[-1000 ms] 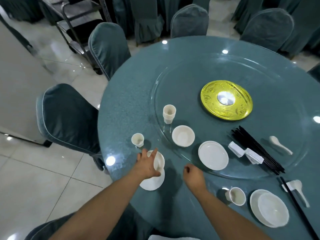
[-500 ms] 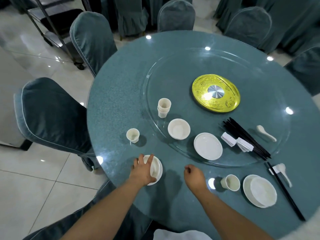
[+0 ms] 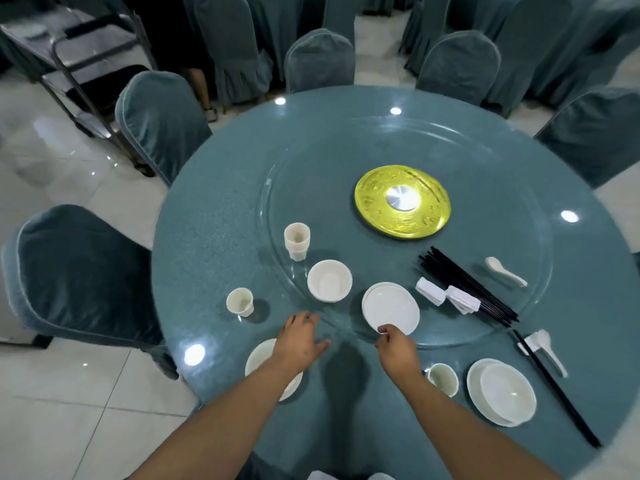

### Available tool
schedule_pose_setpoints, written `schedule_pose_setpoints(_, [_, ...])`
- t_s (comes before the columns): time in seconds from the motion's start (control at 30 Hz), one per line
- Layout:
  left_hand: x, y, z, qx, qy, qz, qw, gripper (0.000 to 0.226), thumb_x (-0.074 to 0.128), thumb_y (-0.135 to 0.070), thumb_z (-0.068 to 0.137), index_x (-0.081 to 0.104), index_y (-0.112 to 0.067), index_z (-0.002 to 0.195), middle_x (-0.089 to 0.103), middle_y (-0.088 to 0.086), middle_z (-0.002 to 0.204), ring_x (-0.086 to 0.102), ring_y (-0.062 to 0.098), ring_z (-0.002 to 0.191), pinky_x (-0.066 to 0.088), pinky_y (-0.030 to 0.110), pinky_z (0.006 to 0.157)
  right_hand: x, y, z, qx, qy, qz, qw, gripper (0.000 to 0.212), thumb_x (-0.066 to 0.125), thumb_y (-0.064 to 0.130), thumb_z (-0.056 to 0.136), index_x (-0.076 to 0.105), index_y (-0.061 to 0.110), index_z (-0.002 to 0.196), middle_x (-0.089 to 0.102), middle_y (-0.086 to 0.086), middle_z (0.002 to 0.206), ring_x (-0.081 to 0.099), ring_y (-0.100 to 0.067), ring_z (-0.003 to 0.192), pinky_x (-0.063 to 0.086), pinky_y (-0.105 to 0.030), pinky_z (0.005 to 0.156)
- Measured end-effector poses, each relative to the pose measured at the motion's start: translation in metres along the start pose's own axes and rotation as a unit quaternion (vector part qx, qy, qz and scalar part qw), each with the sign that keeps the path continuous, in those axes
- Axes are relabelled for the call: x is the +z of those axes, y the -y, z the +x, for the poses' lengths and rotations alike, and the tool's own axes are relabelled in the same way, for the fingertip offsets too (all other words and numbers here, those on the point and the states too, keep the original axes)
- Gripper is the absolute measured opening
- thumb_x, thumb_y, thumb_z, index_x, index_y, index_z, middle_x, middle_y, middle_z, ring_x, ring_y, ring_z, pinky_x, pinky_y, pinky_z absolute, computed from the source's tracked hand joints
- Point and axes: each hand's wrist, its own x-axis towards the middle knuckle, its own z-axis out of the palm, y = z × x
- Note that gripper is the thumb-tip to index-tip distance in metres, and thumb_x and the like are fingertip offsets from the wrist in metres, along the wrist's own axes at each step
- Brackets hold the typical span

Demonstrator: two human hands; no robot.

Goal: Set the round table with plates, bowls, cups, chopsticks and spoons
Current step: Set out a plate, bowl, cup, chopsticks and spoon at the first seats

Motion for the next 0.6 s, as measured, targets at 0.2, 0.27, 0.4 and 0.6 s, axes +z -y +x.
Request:
schedule_pose_setpoints(0.2, [-0.008,-0.085,0.043,0.058,0.01,-0.015,0.998,0.057,0.06,-0.044,0.09,0.045,-0.022,0.141,0.045,0.0,0.14,0.041,0.023,0.129,0.033,0.032,0.112,-0.064,-0.019,0.04,-0.004,-0.048,-0.007,0.999,0.031,0.041,0.017,0.094,0.067,0.018,0.111,0.073,-0.006,0.102,0.063,-0.026,0.096,0.049,-0.031,0.081])
schedule_pose_setpoints(0.27, [-0.007,-0.114,0.059,0.066,0.025,-0.014,0.997,0.055,0.06,-0.043,0.09,0.046,-0.022,0.14,0.047,0.0,0.14,0.043,0.023,0.128,0.036,0.034,0.11,-0.086,-0.03,0.054,0.002,-0.07,-0.008,0.998,0.029,0.041,0.018,0.093,0.068,0.019,0.104,0.073,-0.005,0.1,0.059,-0.022,0.084,0.044,-0.028,0.073])
schedule_pose_setpoints(0.4, [-0.001,-0.159,0.096,0.077,0.044,-0.004,0.996,0.053,0.057,-0.041,0.092,0.046,-0.023,0.14,0.047,-0.001,0.142,0.046,0.021,0.129,0.038,0.035,0.108,-0.123,-0.05,0.084,0.032,-0.081,-0.044,0.995,0.019,0.046,0.023,0.093,0.063,0.02,0.097,0.071,-0.007,0.098,0.058,-0.026,0.08,0.043,-0.029,0.071])
schedule_pose_setpoints(0.6, [0.014,-0.193,0.131,0.074,0.059,-0.024,0.995,0.051,0.057,-0.039,0.092,0.049,-0.02,0.139,0.05,0.001,0.14,0.047,0.02,0.129,0.038,0.035,0.109,-0.148,-0.059,0.121,0.025,-0.054,-0.105,0.993,0.03,0.049,0.036,0.095,0.055,0.02,0.119,0.069,-0.008,0.109,0.064,-0.031,0.102,0.05,-0.034,0.081])
